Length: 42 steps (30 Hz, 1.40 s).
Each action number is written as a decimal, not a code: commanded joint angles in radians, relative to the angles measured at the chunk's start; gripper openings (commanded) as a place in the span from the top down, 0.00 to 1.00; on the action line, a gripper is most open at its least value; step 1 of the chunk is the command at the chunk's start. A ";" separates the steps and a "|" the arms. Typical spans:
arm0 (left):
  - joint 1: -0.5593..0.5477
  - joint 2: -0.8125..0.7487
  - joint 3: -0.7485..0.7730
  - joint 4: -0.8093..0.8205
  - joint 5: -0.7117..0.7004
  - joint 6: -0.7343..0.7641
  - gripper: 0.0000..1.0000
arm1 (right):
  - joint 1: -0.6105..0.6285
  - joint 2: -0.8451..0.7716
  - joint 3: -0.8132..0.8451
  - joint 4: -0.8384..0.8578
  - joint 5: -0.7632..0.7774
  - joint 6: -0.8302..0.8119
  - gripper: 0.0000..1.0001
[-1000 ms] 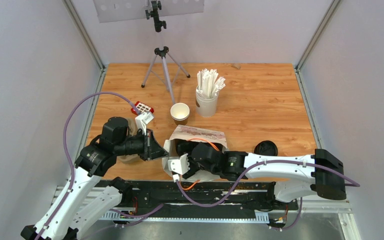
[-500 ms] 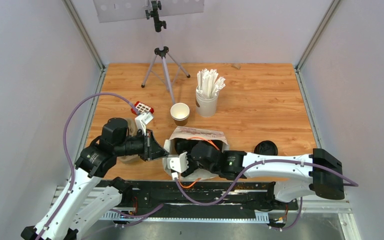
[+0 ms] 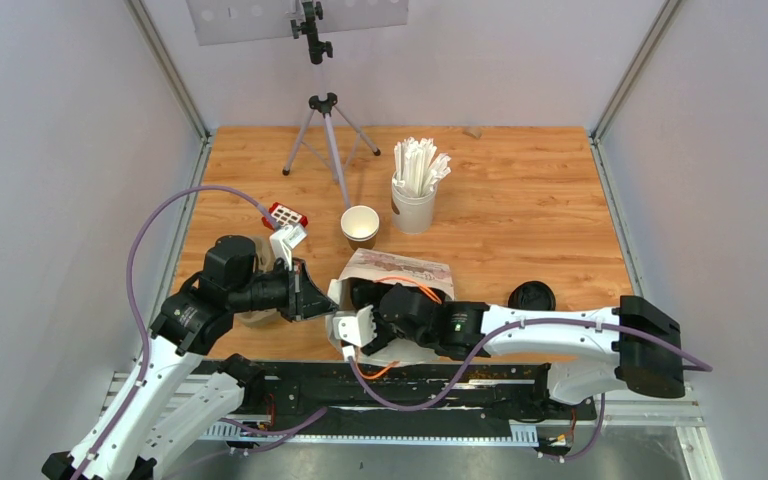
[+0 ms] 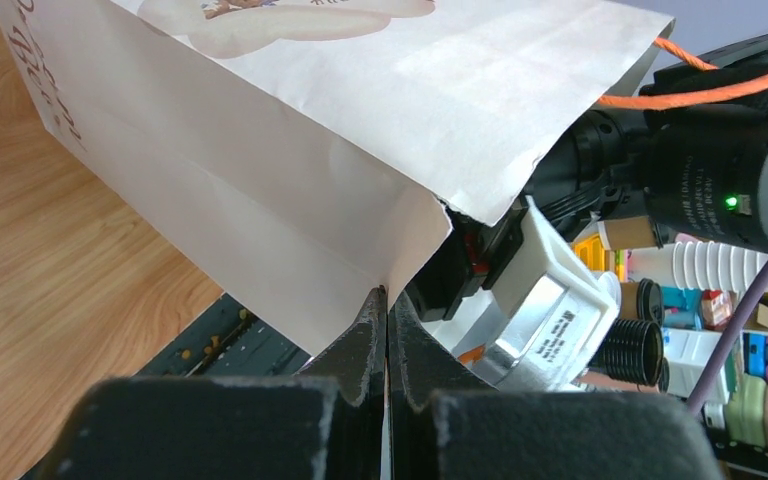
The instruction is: Pack the takeout coffee
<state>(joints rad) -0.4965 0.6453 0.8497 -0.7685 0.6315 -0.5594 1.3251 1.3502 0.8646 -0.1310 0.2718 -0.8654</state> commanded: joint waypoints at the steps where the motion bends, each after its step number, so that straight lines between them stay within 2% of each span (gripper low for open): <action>1: 0.003 -0.004 -0.001 0.051 0.028 -0.014 1.00 | -0.006 0.030 0.007 0.015 0.024 0.009 0.31; 42: 0.004 -0.019 -0.030 0.084 0.036 -0.056 1.00 | -0.050 0.126 0.036 0.046 0.053 0.049 0.31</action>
<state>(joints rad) -0.4931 0.6418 0.8207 -0.7601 0.6125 -0.5827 1.2903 1.4410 0.8703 -0.0971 0.3050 -0.8474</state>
